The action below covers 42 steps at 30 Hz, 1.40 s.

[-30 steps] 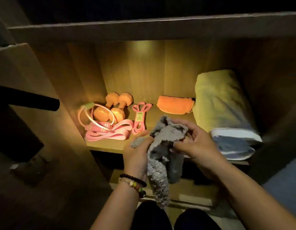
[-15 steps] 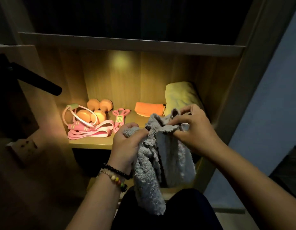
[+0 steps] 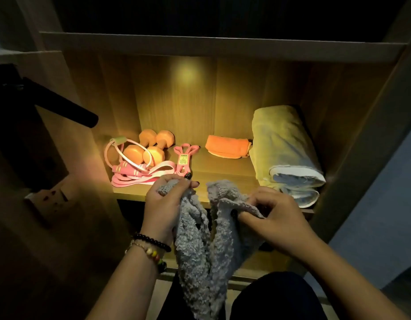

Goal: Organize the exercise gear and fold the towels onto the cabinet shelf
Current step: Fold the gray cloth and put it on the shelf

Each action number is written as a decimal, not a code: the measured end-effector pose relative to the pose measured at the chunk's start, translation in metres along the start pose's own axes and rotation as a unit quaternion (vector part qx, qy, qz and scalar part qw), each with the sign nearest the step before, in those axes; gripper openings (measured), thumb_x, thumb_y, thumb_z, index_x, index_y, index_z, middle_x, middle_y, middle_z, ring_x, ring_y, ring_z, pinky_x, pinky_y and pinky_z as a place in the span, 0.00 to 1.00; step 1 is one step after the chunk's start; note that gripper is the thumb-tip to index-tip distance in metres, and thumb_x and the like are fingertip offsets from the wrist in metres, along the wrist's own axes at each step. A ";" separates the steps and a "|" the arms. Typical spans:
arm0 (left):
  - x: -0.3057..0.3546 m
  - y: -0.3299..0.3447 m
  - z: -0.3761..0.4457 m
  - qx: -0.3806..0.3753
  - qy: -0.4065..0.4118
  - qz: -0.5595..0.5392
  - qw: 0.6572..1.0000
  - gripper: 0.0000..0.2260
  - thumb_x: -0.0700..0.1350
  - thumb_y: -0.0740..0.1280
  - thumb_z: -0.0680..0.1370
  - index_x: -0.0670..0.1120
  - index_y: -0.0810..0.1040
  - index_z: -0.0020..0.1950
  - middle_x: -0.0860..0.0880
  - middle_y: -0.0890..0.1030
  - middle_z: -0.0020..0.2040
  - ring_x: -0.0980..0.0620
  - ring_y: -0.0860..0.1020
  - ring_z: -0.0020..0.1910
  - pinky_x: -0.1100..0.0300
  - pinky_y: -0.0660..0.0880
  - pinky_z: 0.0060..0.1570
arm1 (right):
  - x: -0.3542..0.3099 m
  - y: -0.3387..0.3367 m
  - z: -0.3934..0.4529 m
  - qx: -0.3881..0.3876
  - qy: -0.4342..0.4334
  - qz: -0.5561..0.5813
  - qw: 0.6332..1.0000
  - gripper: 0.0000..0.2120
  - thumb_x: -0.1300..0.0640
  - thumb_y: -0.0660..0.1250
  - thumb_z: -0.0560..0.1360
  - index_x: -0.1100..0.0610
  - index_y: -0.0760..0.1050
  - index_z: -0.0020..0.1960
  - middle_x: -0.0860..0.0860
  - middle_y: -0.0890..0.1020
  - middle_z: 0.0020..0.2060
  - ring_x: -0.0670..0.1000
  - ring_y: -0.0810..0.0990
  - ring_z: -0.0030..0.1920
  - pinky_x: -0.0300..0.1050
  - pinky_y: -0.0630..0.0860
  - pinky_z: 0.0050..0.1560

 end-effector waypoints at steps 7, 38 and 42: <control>0.005 0.021 0.111 0.036 -0.018 0.128 0.991 0.15 0.49 0.71 0.73 0.40 0.80 0.53 0.41 0.83 0.47 0.47 0.81 0.44 0.50 0.78 0.48 | 0.045 -0.014 0.022 0.062 0.038 0.059 0.996 0.04 0.55 0.75 0.64 0.50 0.80 0.34 0.45 0.81 0.41 0.43 0.79 0.46 0.35 0.73 0.47; -0.082 0.072 0.093 -0.179 -0.014 0.062 0.982 0.06 0.37 0.65 0.78 0.45 0.80 0.51 0.53 0.84 0.47 0.61 0.80 0.46 0.71 0.74 0.43 | 0.077 -0.002 0.100 -0.013 0.108 0.005 0.994 0.03 0.57 0.71 0.69 0.53 0.83 0.43 0.44 0.80 0.46 0.40 0.78 0.50 0.32 0.71 0.52; -0.063 0.051 0.091 -0.175 -0.026 0.019 0.984 0.06 0.39 0.68 0.73 0.43 0.81 0.48 0.54 0.85 0.43 0.61 0.82 0.43 0.70 0.75 0.40 | 0.064 0.007 0.107 -0.062 0.102 -0.016 0.993 0.14 0.50 0.63 0.69 0.51 0.83 0.49 0.41 0.79 0.52 0.39 0.74 0.55 0.35 0.69 0.57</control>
Point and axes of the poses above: each hand's wrist, its own z-axis towards the middle knuckle, its own y-axis out of the palm, x = y × z, the point moved 3 cm from there along z, towards the middle knuckle
